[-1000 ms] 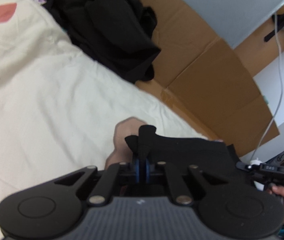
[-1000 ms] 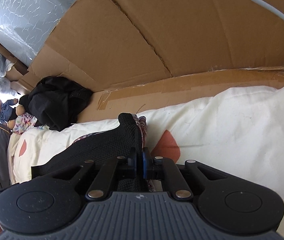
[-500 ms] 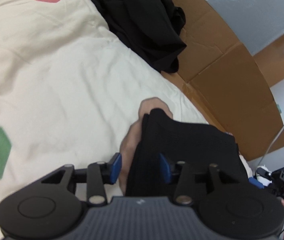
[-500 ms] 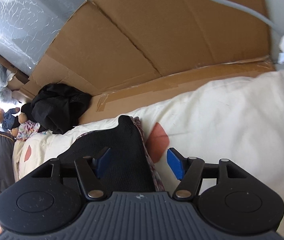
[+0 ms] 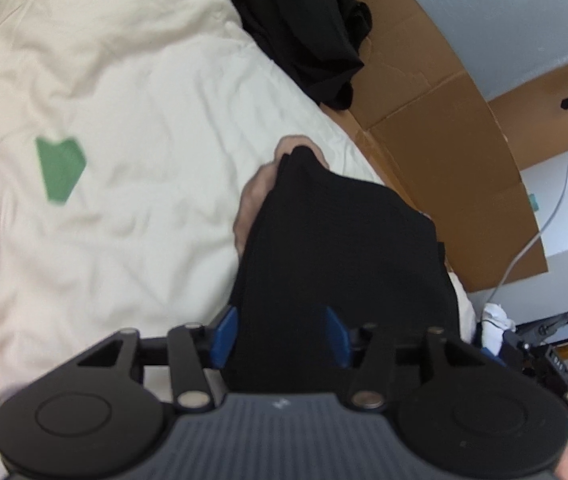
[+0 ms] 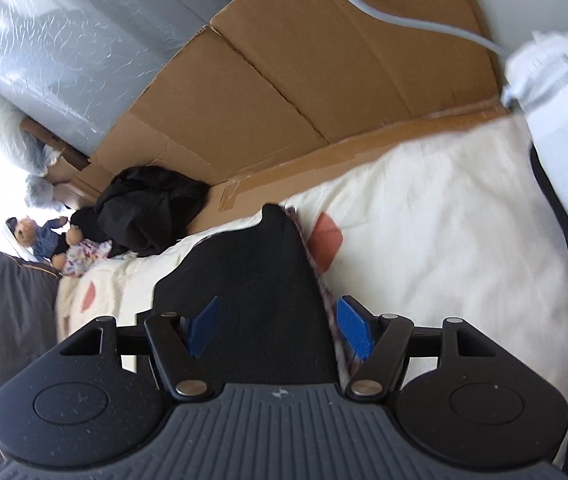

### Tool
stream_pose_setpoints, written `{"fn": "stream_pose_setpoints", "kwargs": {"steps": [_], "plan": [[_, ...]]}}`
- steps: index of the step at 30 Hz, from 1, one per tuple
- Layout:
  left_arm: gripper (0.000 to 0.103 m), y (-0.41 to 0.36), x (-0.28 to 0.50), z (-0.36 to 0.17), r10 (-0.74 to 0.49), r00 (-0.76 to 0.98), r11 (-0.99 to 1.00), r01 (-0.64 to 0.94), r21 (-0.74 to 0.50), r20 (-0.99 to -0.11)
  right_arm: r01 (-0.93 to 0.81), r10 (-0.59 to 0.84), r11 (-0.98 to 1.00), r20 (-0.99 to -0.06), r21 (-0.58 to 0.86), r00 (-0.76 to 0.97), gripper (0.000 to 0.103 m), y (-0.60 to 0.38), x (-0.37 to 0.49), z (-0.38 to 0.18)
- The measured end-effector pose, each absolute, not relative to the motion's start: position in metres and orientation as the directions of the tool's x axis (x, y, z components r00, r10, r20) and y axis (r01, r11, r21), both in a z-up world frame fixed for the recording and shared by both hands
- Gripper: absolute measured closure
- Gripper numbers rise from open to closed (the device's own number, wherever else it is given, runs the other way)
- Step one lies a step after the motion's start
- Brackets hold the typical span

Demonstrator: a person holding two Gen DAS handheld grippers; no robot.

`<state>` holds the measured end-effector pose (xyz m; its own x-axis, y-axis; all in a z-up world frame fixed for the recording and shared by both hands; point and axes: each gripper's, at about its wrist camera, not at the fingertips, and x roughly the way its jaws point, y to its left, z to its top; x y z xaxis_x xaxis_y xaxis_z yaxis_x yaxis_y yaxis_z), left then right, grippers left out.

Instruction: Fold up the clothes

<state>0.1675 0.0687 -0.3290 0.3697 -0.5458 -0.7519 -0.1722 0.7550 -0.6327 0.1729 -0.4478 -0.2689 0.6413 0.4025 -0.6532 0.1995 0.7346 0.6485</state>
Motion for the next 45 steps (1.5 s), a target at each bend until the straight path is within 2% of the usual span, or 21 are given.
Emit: {"fn": "stream_pose_setpoints", "kwargs": {"steps": [8,12,22,33,45], "plan": [[0.046,0.066,0.116,-0.336,-0.628,0.308,0.671,-0.251,-0.698,-0.715,0.250,0.395,0.716,-0.674,0.651,0.624,0.033,-0.449,0.126,-0.272],[0.042,0.056,0.098,-0.346,-0.683,0.269,0.641,-0.226,-0.734,-0.679,0.287,0.413,0.688,-0.685,0.666,0.601,0.033,-0.452,0.109,-0.288],[0.036,0.045,0.088,-0.370,-0.729,0.249,0.573,-0.287,-0.768,-0.637,0.349,0.443,0.634,-0.694,0.690,0.568,0.033,-0.444,0.095,-0.322],[0.037,0.051,0.066,-0.408,-0.723,0.390,0.383,-0.460,-0.801,-0.570,0.392,0.461,0.577,-0.682,0.716,0.568,0.033,-0.435,0.089,-0.339],[0.037,0.040,0.067,-0.422,-0.733,0.438,0.331,-0.439,-0.835,-0.521,0.475,0.443,0.477,-0.668,0.740,0.598,0.033,-0.435,0.087,-0.361]]}}
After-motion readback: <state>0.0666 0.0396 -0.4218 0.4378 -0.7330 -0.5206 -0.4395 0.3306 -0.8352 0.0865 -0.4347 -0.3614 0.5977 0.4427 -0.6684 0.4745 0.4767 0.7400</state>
